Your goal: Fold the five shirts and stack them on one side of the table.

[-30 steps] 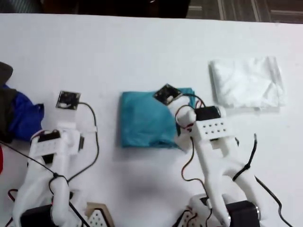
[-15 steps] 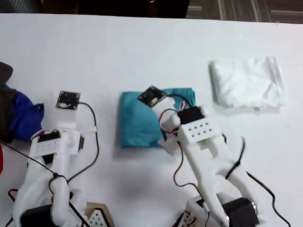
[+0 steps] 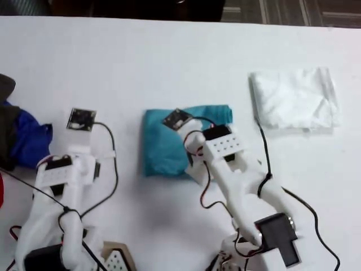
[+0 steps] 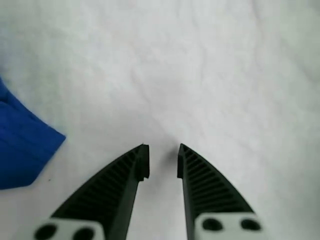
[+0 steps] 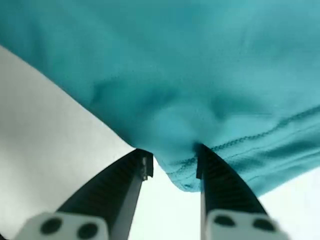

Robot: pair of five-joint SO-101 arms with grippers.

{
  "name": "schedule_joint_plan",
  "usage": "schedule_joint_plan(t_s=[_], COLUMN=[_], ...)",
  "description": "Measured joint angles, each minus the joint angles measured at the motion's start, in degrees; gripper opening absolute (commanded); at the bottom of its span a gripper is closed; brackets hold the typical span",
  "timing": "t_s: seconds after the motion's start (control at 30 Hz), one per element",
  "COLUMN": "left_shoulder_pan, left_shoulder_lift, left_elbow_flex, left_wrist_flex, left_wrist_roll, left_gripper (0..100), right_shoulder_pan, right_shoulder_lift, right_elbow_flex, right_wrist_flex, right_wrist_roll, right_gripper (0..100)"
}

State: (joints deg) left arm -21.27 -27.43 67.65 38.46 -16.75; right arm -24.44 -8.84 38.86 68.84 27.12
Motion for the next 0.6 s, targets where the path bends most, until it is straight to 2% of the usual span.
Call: schedule_joint_plan(t_s=[0.17, 0.4, 0.6], left_shoulder_pan=[0.00, 0.00, 0.00], left_shoulder_lift=[0.00, 0.00, 0.00], left_elbow_flex=[0.00, 0.00, 0.00], left_wrist_flex=[-0.18, -0.18, -0.18], left_wrist_roll=[0.00, 0.00, 0.00], left_gripper=[12, 12, 12], right_shoulder_pan=[3.60, 8.70, 12.31], right_shoulder_lift=[0.26, 0.26, 0.35], right_elbow_flex=[0.00, -1.05, -10.37], right_wrist_flex=[-1.85, -2.20, 4.40], right_wrist_roll=[1.23, 5.36, 5.71], right_gripper=[1.9, 1.9, 1.9])
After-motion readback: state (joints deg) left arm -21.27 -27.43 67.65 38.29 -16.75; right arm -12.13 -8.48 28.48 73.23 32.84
